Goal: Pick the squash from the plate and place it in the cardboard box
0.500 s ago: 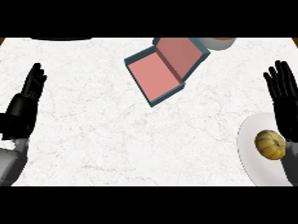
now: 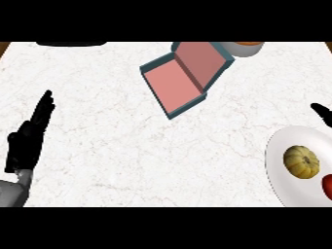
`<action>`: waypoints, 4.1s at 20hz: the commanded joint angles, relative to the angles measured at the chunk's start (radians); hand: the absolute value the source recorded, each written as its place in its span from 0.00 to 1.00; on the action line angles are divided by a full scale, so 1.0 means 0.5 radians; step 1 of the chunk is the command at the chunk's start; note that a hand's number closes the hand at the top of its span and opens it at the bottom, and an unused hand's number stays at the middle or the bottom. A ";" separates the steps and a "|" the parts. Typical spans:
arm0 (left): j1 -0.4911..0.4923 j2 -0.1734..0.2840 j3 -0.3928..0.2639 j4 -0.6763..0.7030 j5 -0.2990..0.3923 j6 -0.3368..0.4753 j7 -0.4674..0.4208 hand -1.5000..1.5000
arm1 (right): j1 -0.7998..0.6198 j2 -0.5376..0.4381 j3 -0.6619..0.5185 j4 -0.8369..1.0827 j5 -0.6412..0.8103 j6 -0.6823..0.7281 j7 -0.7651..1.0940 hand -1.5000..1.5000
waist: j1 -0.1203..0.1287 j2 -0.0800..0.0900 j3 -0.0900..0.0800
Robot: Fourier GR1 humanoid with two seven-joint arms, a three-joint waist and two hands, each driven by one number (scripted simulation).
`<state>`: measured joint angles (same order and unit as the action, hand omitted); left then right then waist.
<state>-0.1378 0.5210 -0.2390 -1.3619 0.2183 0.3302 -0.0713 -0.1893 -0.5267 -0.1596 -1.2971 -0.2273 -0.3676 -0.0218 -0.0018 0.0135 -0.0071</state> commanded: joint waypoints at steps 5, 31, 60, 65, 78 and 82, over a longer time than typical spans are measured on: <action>0.322 -0.021 -0.037 -0.266 -0.095 0.020 0.119 0.50 | 0.242 0.181 -0.091 -0.262 0.167 -0.503 0.116 0.00 | 0.006 -0.033 0.014; 0.293 -0.162 -0.012 -0.221 -0.269 -0.012 0.140 0.50 | 0.257 -0.715 0.496 -0.868 0.082 1.102 2.062 0.00 | 0.004 -0.028 0.013; 0.166 -0.426 0.358 -0.116 -0.524 -0.309 0.222 0.50 | 0.262 -0.051 0.464 -0.648 0.799 1.286 2.020 0.00 | 0.000 -0.027 0.014; 0.223 -0.492 0.285 -0.335 -0.630 -0.306 0.382 0.50 | 0.174 -0.008 0.373 -0.394 0.883 1.334 1.852 0.00 | 0.007 -0.026 0.014; 0.364 -0.553 0.439 -0.441 -0.710 -0.407 0.359 0.50 | 0.228 0.146 0.231 -0.398 0.966 1.532 1.823 1.00 | 0.007 -0.028 0.014; 0.294 -0.553 0.439 -0.425 -0.711 -0.435 0.356 0.50 | 0.365 0.116 0.348 -0.408 1.276 1.348 1.514 1.00 | 0.003 -0.027 0.015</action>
<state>0.0263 0.2463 -0.0235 -1.5558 -0.1331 0.1233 0.0812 -0.0510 -0.4529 -0.0067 -1.5320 0.3098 0.3446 0.8484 0.0013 -0.0013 -0.0014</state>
